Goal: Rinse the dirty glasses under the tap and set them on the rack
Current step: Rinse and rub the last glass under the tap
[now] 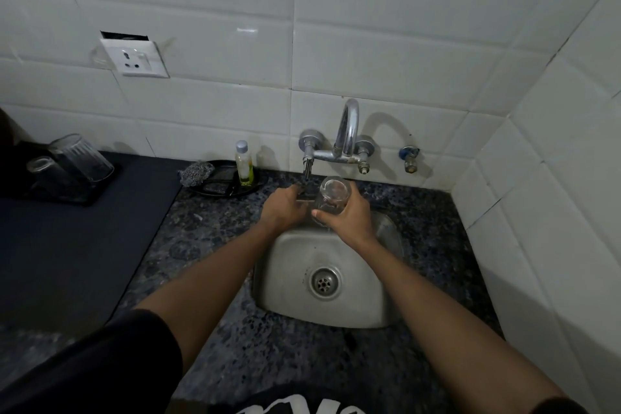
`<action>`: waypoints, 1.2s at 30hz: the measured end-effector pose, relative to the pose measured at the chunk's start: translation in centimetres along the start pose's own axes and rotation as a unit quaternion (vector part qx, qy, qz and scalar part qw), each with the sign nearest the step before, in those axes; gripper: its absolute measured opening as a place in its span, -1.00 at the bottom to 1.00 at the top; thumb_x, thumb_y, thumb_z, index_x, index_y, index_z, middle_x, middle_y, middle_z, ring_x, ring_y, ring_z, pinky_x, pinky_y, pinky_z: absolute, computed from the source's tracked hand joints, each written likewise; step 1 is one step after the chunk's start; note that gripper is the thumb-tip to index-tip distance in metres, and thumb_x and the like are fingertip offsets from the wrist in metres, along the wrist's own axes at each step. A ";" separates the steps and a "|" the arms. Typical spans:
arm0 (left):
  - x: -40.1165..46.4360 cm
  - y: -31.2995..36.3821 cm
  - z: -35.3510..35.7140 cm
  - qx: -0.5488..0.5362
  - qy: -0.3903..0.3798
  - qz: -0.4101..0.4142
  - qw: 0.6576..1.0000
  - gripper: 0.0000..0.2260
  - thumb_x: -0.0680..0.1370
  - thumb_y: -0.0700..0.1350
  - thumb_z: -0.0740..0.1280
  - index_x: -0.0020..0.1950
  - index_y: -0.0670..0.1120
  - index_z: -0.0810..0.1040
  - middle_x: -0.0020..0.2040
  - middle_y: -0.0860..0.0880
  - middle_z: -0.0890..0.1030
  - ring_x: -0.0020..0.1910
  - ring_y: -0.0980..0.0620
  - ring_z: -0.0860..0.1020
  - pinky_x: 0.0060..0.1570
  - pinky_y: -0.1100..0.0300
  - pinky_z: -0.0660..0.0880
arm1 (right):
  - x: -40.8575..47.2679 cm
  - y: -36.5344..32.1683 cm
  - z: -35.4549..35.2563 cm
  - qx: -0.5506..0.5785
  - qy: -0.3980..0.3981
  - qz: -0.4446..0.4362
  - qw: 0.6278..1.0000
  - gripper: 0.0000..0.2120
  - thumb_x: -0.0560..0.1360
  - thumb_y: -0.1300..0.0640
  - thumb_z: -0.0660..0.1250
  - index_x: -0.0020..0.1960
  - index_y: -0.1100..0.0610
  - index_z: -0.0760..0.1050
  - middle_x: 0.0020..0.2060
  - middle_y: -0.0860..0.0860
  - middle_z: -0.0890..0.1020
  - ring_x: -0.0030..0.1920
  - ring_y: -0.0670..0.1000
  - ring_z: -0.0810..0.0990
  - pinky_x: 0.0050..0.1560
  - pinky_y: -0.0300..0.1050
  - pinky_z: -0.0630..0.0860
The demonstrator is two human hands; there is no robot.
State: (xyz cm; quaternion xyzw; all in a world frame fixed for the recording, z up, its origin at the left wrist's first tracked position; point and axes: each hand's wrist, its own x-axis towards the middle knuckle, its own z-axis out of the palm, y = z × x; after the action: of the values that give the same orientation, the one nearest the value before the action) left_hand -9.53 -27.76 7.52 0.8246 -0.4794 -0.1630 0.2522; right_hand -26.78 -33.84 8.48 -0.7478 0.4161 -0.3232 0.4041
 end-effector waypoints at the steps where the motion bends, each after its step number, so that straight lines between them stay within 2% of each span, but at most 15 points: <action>1: -0.1 -0.1 0.0 0.004 0.001 0.002 1.000 -0.71 0.48 0.07 0.38 0.02 -0.13 0.57 -0.02 -0.16 0.70 -0.02 -0.18 0.67 -0.12 0.04 0.56 | -0.2 0.0 0.0 0.000 0.000 0.001 1.000 -0.31 0.22 0.05 0.75 0.25 0.04 0.52 0.05 -0.09 0.69 0.04 -0.17 0.68 0.07 -0.27 0.60; 8: -0.9 0.1 -0.3 0.012 0.006 0.011 1.000 -0.69 0.49 0.05 0.37 0.09 -0.14 0.58 0.01 -0.17 0.69 0.00 -0.19 0.66 -0.06 0.01 0.58 | -0.9 -0.2 0.1 0.001 0.008 0.001 1.000 -0.33 0.23 0.04 0.75 0.23 0.02 0.51 0.04 -0.12 0.68 0.04 -0.16 0.67 0.10 -0.23 0.60; 12: -1.1 0.3 -0.2 0.014 0.012 0.017 1.000 -0.72 0.50 0.02 0.37 0.08 -0.16 0.58 -0.01 -0.18 0.69 0.00 -0.21 0.66 -0.08 0.02 0.56 | -1.2 -0.4 0.1 -0.001 0.018 -0.007 1.000 -0.35 0.25 0.06 0.74 0.22 0.03 0.49 0.04 -0.11 0.66 0.03 -0.22 0.64 0.04 -0.42 0.51; 14: -1.3 0.4 -0.1 0.018 0.012 0.022 1.000 -0.71 0.51 0.01 0.37 0.10 -0.17 0.58 0.00 -0.19 0.70 0.01 -0.21 0.66 -0.08 0.02 0.56 | -1.3 -0.5 0.2 -0.012 0.010 0.002 1.000 -0.37 0.25 0.09 0.74 0.18 0.02 0.47 0.01 -0.11 0.65 -0.02 -0.16 0.63 -0.03 -0.51 0.45; 18: -1.7 0.3 -0.1 0.016 0.016 0.037 0.999 -0.70 0.51 0.01 0.38 0.14 -0.16 0.59 0.01 -0.17 0.70 0.00 -0.19 0.67 -0.09 0.02 0.57 | -1.5 -0.4 0.8 0.004 0.009 0.020 1.000 -0.37 0.26 0.14 0.73 0.18 0.01 0.45 0.03 -0.08 0.65 0.04 -0.07 0.66 0.05 -0.30 0.56; 21: -2.3 0.0 -0.6 0.009 0.032 0.036 0.999 -0.68 0.51 0.00 0.37 0.18 -0.15 0.61 0.04 -0.16 0.71 0.02 -0.17 0.67 -0.06 0.00 0.60 | -1.7 -0.8 1.7 0.020 -0.001 0.022 1.000 -0.36 0.28 0.16 0.72 0.23 0.05 0.46 0.05 -0.05 0.67 0.06 -0.05 0.67 0.01 -0.40 0.51; 23: -2.7 -0.8 -1.1 0.013 0.047 0.026 0.998 -0.68 0.50 0.02 0.35 0.17 -0.12 0.62 0.02 -0.14 0.71 0.00 -0.16 0.67 -0.09 0.03 0.60 | -1.8 -1.2 2.3 0.028 -0.010 0.019 0.999 -0.34 0.28 0.16 0.72 0.26 0.06 0.46 0.08 -0.05 0.67 0.08 -0.05 0.67 0.05 -0.33 0.53; 27: -4.1 -3.5 -2.6 0.007 0.077 0.015 0.997 -0.68 0.49 0.12 0.29 0.13 0.00 0.64 -0.01 -0.05 0.72 -0.02 -0.09 0.68 -0.11 0.03 0.61 | -1.6 -2.9 4.4 0.059 -0.028 -0.003 0.998 -0.37 0.29 0.09 0.72 0.22 -0.03 0.45 0.07 -0.10 0.67 0.05 -0.13 0.66 0.08 -0.27 0.57; 31: -6.1 -8.9 -4.9 0.028 0.111 -0.049 0.992 -0.64 0.49 0.19 0.24 0.10 -0.01 0.60 0.00 -0.06 0.71 -0.04 -0.10 0.67 -0.13 -0.03 0.63 | -0.6 -6.0 8.4 0.078 -0.077 -0.040 0.993 -0.36 0.30 0.05 0.72 0.24 -0.05 0.45 0.08 -0.10 0.67 0.06 -0.16 0.65 0.08 -0.33 0.54; 33: -7.4 -12.2 -6.4 0.045 0.131 -0.087 0.987 -0.59 0.47 0.19 0.20 0.13 -0.05 0.58 0.02 -0.08 0.69 -0.02 -0.13 0.66 -0.13 -0.04 0.62 | -0.2 -7.8 11.4 0.087 -0.110 -0.063 0.988 -0.36 0.30 0.06 0.72 0.24 -0.05 0.44 0.08 -0.11 0.66 0.06 -0.15 0.65 0.11 -0.32 0.54; 36: -9.0 -16.7 -9.3 0.065 0.159 -0.133 0.976 -0.71 0.52 0.09 0.27 0.07 -0.09 0.57 0.00 -0.09 0.65 -0.04 -0.15 0.63 -0.15 -0.03 0.58 | 0.4 -10.7 16.4 0.091 -0.159 -0.086 0.979 -0.37 0.30 0.03 0.72 0.22 -0.06 0.43 0.09 -0.07 0.67 0.08 -0.11 0.65 0.12 -0.29 0.54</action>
State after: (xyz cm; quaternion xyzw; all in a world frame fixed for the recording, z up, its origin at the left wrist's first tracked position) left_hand 2.61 -10.62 5.82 0.9112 -0.3284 -0.0300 0.2470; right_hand -9.25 -25.23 10.21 -0.7830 0.2492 -0.2701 0.5019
